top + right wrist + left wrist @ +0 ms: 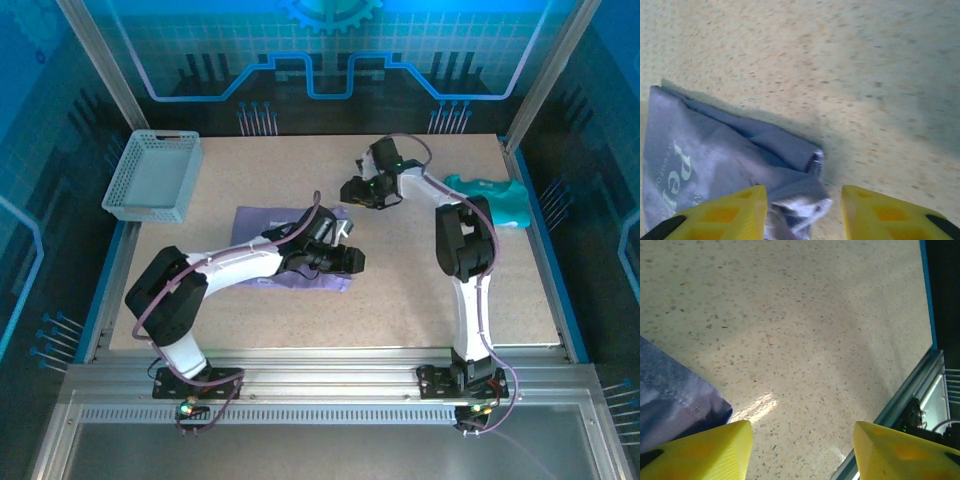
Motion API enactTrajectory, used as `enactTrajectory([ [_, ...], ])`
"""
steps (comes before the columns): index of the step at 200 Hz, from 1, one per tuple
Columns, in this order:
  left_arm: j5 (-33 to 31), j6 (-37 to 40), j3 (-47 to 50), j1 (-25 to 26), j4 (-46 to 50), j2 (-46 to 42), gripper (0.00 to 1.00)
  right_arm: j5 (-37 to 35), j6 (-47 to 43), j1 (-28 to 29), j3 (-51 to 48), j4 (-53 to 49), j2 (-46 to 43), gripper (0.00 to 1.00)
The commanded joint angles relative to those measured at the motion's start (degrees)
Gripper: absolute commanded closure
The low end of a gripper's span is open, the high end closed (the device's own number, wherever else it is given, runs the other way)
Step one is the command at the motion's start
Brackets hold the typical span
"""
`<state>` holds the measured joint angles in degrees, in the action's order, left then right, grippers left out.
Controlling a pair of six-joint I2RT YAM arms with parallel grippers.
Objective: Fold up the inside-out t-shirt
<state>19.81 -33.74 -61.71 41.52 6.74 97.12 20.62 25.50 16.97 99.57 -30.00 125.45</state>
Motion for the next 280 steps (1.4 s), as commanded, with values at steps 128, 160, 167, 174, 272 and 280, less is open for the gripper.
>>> enactTrajectory([
  [128, -1.65, 3.34, 8.86, -40.12, 9.44, -1.46, 0.35, 1.85, 6.13, 22.36, -30.07, 12.54, -20.04, 0.50],
  [160, 0.68, 2.51, 17.65, -37.10, 9.22, -5.51, 0.35, 0.79, 2.94, 17.43, -30.14, 8.22, -24.92, 0.49],
  [167, 1.11, 1.55, 20.22, -35.01, 8.98, -7.88, 0.35, 0.66, 2.15, 15.74, -30.34, 6.99, -26.26, 0.49],
  [174, 1.19, -0.07, 22.87, -32.05, 8.65, -10.43, 0.35, 0.42, 1.43, 13.89, -30.80, 5.90, -27.63, 0.48],
  [272, -3.75, 4.36, 4.95, -12.40, 5.76, -12.04, 0.25, -10.25, -1.30, -1.05, -42.05, -0.11, -40.68, 0.24],
  [280, -3.37, 5.81, 2.73, -16.05, 5.36, -8.71, 0.23, -9.64, -0.91, -0.35, -41.40, 1.17, -38.56, 0.21],
])
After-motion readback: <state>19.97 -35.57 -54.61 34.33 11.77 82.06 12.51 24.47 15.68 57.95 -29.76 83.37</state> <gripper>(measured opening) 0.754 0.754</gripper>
